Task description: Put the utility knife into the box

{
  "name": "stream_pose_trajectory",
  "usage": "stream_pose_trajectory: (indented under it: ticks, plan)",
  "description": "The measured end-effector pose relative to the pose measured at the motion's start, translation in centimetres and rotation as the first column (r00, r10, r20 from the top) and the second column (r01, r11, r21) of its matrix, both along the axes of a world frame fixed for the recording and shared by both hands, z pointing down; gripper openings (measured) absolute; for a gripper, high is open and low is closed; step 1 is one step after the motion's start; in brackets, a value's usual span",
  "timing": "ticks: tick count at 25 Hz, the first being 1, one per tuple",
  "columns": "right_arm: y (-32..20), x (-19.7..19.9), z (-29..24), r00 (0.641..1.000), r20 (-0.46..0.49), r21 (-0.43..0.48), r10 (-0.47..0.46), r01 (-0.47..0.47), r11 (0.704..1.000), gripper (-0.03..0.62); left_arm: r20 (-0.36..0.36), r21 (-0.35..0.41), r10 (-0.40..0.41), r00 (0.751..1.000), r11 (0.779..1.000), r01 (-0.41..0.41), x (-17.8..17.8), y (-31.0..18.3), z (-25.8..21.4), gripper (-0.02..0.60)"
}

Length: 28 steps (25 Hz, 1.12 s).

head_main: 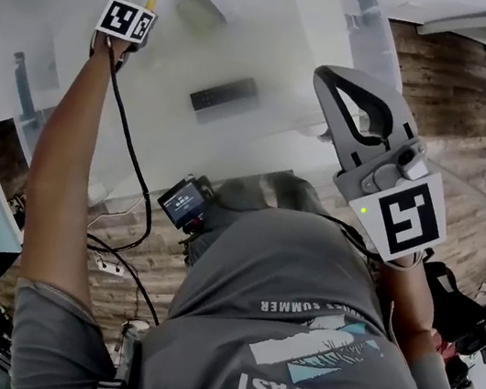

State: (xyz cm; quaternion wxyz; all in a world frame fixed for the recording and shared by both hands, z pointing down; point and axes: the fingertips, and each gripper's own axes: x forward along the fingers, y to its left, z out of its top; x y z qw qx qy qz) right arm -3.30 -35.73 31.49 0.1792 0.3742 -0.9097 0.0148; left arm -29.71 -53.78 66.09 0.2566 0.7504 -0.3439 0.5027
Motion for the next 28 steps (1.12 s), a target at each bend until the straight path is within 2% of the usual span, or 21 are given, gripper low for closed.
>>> stream_pose_trajectory:
  ticks: [8,13,24,28]
  plan:
    - [0.3,0.1,-0.1,1.000,-0.004,0.003,0.000,0.000,1.000,0.011,0.051,-0.012,0.008,0.999,1.000,-0.007,-1.1,0.5,0.7,0.037]
    - [0.4,0.1,0.0,1.000,-0.005,0.003,0.000,0.000,1.000,0.011,0.098,-0.054,0.060,0.993,0.997,-0.055,-1.3,1.3,1.6,0.037]
    - [0.8,0.5,-0.3,1.000,0.004,0.014,-0.007,0.007,1.000,0.011,0.102,-0.097,0.104,0.989,0.991,-0.094,-1.1,2.6,1.3,0.037]
    - [1.1,0.7,-0.4,1.000,0.009,0.016,-0.014,0.014,1.000,0.011,0.097,-0.112,0.130,0.987,0.987,-0.119,-0.7,3.3,1.0,0.058]
